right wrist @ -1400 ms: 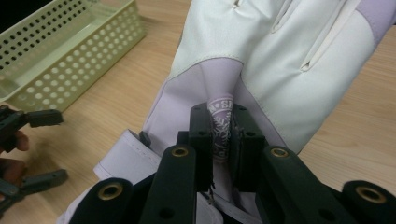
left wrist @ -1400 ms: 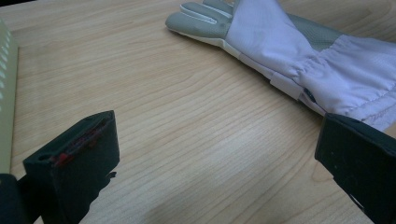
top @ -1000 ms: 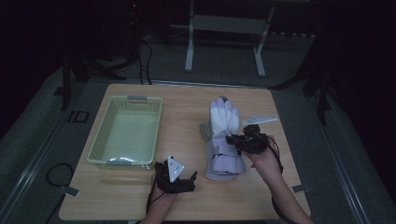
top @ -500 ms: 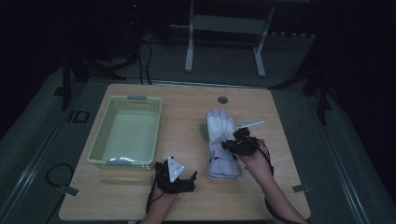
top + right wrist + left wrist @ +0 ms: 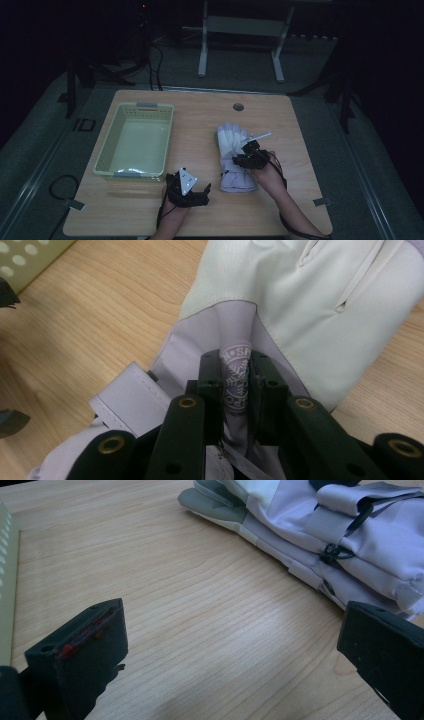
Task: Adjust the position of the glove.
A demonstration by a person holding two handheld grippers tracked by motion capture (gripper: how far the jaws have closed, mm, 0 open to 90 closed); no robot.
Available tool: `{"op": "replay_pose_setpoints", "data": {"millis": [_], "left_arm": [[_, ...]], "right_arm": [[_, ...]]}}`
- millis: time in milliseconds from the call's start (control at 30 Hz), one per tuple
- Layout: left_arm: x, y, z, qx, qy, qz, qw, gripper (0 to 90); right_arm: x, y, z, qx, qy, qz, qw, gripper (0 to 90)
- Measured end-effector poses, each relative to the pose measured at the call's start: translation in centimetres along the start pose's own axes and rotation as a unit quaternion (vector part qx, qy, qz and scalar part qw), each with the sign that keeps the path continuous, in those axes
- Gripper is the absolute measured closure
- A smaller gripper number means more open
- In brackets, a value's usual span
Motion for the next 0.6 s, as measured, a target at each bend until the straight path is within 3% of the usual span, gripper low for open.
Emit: {"op": "replay_pose_setpoints", "data": {"millis": [233, 500, 600], "left_arm": [[0.0, 0.0, 0.0, 0.004, 0.0, 0.005, 1.0, 0.0], [0.0, 0.0, 0.0, 0.005, 0.001, 0.008, 1.0, 0.0], [0.0, 0.0, 0.0, 0.006, 0.001, 0.008, 0.9999, 0.0]], "right_arm": [[-0.2, 0.2, 0.1, 0.023, 0.001, -0.004, 0.9997, 76.2], [0.6, 0.2, -0.4, 0.037, -0.025, -0.023, 0.9987, 57.0], [1.0, 0.2, -0.8, 0.038, -0.045, -0.042, 0.9974, 41.7]]}}
Point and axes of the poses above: each handheld gripper's, and its own axes: x roughly backward along the jaws, z roughly out of its underside, y roughly to its left, the point moved 5 cm from there along -x, roughly forward along the jaws, and after that the axes turned 13 degrees about -y, right-handed, at the moved point
